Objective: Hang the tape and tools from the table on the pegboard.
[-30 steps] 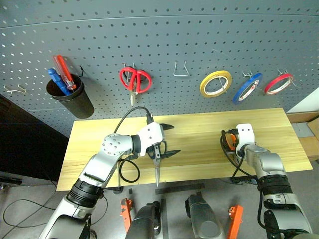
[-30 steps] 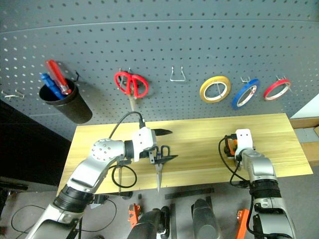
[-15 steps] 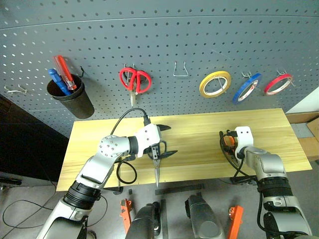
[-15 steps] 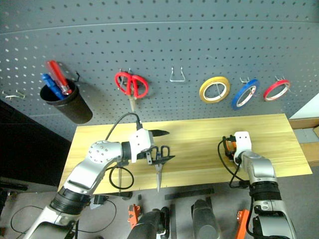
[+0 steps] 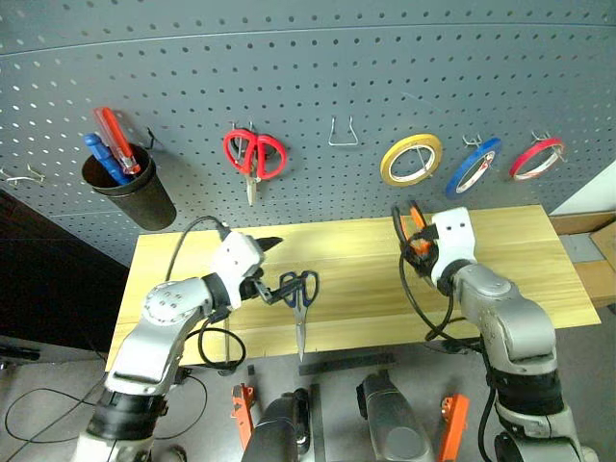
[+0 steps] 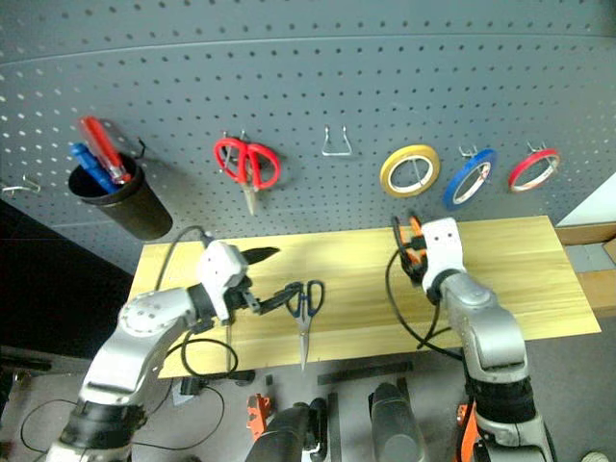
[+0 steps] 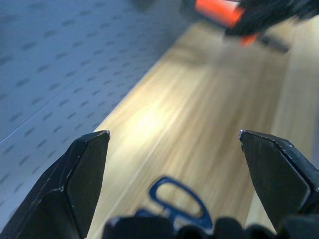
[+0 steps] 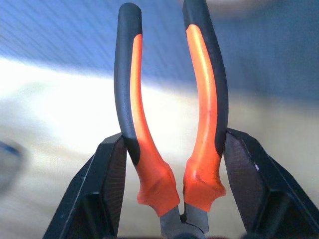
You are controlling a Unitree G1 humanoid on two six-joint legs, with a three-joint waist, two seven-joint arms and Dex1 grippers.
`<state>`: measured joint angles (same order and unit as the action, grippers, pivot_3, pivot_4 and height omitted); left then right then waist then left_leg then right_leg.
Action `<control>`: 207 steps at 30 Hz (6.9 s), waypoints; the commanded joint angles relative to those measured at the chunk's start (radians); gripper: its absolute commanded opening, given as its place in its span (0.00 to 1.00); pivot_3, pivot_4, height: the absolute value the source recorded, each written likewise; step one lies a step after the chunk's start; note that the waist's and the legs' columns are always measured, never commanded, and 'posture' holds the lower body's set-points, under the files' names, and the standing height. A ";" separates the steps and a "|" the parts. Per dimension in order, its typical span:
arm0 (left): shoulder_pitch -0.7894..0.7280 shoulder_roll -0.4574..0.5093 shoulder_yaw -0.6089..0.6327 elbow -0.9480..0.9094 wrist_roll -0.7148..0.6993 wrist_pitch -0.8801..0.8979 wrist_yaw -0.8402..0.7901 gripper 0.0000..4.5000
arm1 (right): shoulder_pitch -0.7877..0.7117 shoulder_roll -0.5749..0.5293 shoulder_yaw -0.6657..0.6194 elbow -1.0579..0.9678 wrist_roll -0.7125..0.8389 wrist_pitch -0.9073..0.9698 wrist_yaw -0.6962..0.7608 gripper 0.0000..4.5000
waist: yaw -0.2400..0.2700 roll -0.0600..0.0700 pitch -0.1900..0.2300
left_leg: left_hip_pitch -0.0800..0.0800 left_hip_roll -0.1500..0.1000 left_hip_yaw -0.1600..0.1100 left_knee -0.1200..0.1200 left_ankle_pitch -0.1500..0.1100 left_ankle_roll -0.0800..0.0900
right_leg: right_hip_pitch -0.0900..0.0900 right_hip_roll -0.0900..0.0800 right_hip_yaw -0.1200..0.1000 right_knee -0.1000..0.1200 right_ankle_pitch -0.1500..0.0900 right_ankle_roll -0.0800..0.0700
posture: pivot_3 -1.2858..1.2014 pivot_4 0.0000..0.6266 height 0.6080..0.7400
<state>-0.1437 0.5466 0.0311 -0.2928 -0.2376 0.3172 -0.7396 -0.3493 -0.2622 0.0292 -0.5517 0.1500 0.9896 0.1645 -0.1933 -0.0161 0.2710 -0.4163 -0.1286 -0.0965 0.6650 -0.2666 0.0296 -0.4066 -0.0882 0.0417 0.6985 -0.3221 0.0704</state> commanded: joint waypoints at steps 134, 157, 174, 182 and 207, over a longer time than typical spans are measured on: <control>-0.003 -0.114 0.051 -0.095 -0.162 0.483 0.095 0.10 | -0.084 -0.318 -0.049 -0.121 0.507 -0.124 0.427 1.00 | 0.081 -0.011 -0.004 | 0.000 0.015 0.000 0.000 0.010 -0.011 | -0.003 0.002 -0.028 -0.007 0.018 -0.016 | 0.42 0.43 1.00; -0.236 -0.143 0.149 -0.116 -0.235 0.302 0.232 0.10 | -0.125 -0.365 -0.046 -0.043 0.490 -0.228 0.490 1.00 | 0.085 -0.011 -0.003 | 0.000 0.016 0.000 -0.001 0.010 -0.011 | 0.000 0.002 -0.031 -0.011 0.019 -0.017 | 0.43 0.40 1.00; -0.278 -0.153 0.113 0.044 -0.190 0.219 0.245 0.17 | -0.149 -0.337 -0.064 -0.048 0.476 -0.272 0.455 1.00 | 0.083 -0.011 -0.003 | 0.000 0.016 0.000 -0.001 0.010 -0.011 | -0.001 0.002 -0.031 -0.010 0.019 -0.017 | 0.42 0.41 1.00; -0.163 -0.100 0.098 0.058 -0.130 0.274 0.279 0.78 | -0.132 -0.338 -0.046 -0.061 0.456 -0.285 0.448 1.00 | 0.077 -0.010 -0.004 | 0.000 0.016 0.000 -0.001 0.010 -0.011 | -0.001 0.002 -0.031 -0.010 0.019 -0.017 | 0.42 0.41 1.00; -0.265 -0.161 0.034 0.550 0.067 0.620 0.506 0.84 | -0.073 -0.128 0.148 -0.099 0.480 0.122 0.176 1.00 | 0.083 -0.011 -0.004 | 0.001 0.016 0.000 0.000 0.010 -0.011 | -0.004 0.002 -0.030 -0.002 0.020 -0.018 | 0.43 0.44 1.00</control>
<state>-0.4081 0.3976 0.0514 0.2286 -0.1717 0.9357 -0.2447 -0.4086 -0.3882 0.1795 -0.6136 0.6238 1.1257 0.3273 -0.1106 -0.0267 0.2674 -0.4157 -0.1122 -0.0963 0.6654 -0.2565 0.0185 -0.4109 -0.0863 0.0116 0.6967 -0.3025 0.0528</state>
